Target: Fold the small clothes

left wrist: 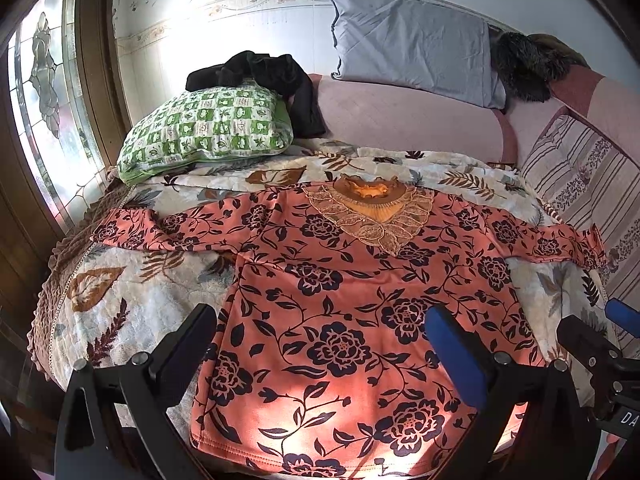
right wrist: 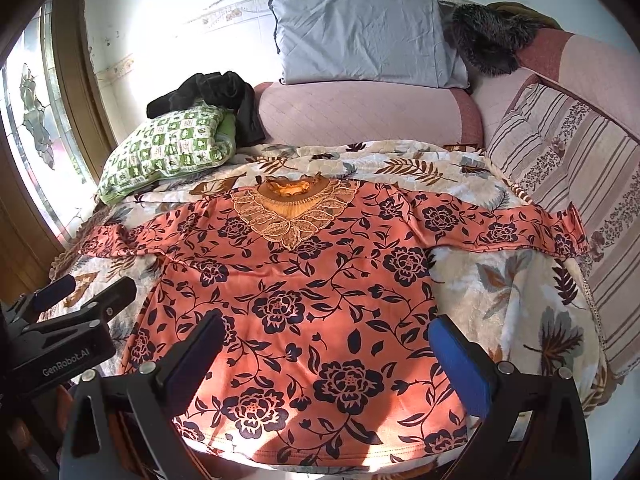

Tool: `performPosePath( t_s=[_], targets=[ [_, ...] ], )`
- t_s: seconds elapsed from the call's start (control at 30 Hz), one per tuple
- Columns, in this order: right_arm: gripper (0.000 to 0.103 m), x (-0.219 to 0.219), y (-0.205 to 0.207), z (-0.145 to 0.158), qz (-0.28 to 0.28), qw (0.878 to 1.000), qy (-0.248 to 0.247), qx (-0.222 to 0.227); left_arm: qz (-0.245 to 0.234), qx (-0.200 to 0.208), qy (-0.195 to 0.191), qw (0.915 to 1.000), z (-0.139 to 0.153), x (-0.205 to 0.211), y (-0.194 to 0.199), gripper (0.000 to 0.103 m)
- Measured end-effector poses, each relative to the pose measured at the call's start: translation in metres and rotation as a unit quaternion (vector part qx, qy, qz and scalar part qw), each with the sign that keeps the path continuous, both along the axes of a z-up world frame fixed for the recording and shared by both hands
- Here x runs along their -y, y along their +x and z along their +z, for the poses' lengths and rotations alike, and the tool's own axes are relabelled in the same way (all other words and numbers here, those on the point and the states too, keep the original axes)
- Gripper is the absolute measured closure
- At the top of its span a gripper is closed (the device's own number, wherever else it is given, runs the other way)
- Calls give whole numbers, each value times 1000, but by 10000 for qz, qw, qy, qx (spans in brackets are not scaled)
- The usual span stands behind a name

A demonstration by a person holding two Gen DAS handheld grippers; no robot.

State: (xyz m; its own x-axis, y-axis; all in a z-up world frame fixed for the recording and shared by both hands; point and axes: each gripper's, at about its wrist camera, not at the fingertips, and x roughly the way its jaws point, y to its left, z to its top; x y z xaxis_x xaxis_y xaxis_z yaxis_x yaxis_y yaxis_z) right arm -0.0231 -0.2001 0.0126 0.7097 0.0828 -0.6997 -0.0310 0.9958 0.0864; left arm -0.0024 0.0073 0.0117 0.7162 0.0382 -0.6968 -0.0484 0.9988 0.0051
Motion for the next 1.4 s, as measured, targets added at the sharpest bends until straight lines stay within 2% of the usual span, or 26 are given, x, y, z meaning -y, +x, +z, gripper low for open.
performPosePath(
  t_s=[1.4],
  targets=[
    [0, -6, 6, -5, 10, 10000, 10, -18, 18, -48, -85, 10000, -8, 0, 6, 0]
  ],
)
